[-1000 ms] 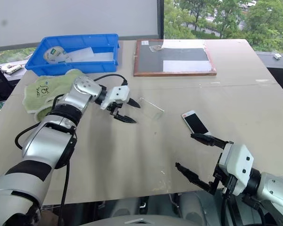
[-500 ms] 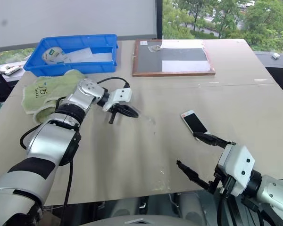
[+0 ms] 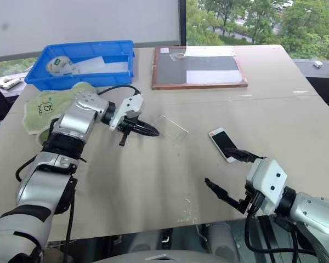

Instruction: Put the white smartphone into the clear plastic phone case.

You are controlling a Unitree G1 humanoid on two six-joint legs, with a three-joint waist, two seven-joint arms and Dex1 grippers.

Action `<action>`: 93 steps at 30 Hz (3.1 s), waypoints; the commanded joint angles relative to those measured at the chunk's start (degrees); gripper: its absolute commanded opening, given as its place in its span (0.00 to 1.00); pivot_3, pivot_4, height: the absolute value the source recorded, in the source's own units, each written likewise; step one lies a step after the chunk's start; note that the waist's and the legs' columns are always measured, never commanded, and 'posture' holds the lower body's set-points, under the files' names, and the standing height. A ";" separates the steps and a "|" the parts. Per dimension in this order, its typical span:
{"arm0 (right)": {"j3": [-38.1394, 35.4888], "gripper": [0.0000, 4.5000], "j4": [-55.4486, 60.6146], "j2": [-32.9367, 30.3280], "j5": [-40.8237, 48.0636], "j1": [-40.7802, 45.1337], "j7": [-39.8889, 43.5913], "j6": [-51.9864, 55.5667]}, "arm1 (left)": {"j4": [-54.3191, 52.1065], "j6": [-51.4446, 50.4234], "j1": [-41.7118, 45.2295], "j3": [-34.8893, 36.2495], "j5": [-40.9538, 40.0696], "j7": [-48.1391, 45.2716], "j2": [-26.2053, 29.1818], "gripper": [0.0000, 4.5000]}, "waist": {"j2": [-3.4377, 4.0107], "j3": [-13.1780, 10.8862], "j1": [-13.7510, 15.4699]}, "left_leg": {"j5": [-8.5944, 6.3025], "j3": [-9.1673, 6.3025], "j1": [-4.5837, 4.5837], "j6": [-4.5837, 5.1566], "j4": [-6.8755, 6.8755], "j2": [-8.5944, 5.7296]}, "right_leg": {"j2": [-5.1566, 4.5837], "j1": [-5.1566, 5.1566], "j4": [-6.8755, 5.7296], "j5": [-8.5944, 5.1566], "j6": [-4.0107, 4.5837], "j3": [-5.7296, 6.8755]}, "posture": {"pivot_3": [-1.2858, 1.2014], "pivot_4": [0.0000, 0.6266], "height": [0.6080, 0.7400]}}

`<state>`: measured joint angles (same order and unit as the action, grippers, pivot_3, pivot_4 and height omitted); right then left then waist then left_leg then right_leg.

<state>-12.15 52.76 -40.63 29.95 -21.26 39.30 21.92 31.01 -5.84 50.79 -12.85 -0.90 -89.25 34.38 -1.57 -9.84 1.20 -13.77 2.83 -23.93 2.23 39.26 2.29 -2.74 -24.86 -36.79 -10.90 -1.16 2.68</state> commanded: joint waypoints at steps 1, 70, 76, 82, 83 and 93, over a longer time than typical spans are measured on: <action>-0.83 1.00 0.32 -0.60 0.71 1.04 0.86 -0.64 | 4.00 9.01 1.21 -0.95 1.79 3.19 -1.47 0.38 | 0.00 0.00 0.09 | 0.00 0.00 0.00 0.00 0.00 -0.02 | 0.00 0.01 0.00 0.00 0.00 0.00 | 0.52 0.24 1.00; 15.55 1.00 -31.75 7.69 -7.23 35.14 -15.35 38.87 | -56.72 -24.13 -37.46 19.55 -29.67 26.49 -0.62 0.83 | 0.09 0.01 -0.45 | -0.01 0.04 0.09 0.02 -0.16 -0.03 | 0.05 -0.04 0.00 -0.05 -0.07 -0.27 | 0.52 0.24 1.00; 19.18 0.67 -33.29 5.30 -8.29 35.22 -10.86 37.33 | -59.34 -24.38 -40.12 18.64 -30.33 30.70 -0.92 0.84 | 0.05 0.04 -0.50 | -0.02 0.05 0.14 0.01 -0.17 -0.02 | 0.05 0.00 0.00 -0.05 -0.07 -0.27 | 0.52 0.24 1.00; 17.94 0.65 -31.86 0.79 -9.91 33.22 -5.78 28.50 | -59.94 -24.56 -42.14 18.53 -30.29 35.60 -1.61 0.84 | 0.06 0.05 -0.40 | -0.02 0.01 0.12 0.01 -0.19 0.00 | 0.06 0.00 0.04 -0.06 -0.07 -0.22 | 0.52 0.24 1.00; 16.05 0.65 -31.57 0.77 -8.99 32.72 -3.88 24.87 | -59.83 -24.43 -42.84 18.54 -30.24 36.16 -1.57 0.84 | 0.06 0.04 -0.33 | -0.02 0.01 0.12 0.00 -0.21 0.00 | 0.06 0.00 0.05 -0.06 -0.07 -0.22 | 0.52 0.24 1.00; 17.80 0.65 -28.33 -1.81 -6.14 39.88 10.99 13.43 | -54.20 -11.89 -52.14 19.94 -25.55 36.98 -2.49 0.84 | 0.29 -0.13 -0.89 | -0.03 0.08 0.09 0.01 -0.24 0.03 | 0.06 -0.15 0.05 -0.05 -0.07 -0.28 | 0.52 0.24 1.00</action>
<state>4.36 21.70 -42.30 23.45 16.96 48.35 36.94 -23.66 -22.97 -0.90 6.15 -27.27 -51.19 32.30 -1.28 -9.97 0.31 -13.80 2.91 -23.84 2.23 38.98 2.33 -2.68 -25.03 -36.75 -10.95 -1.22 2.41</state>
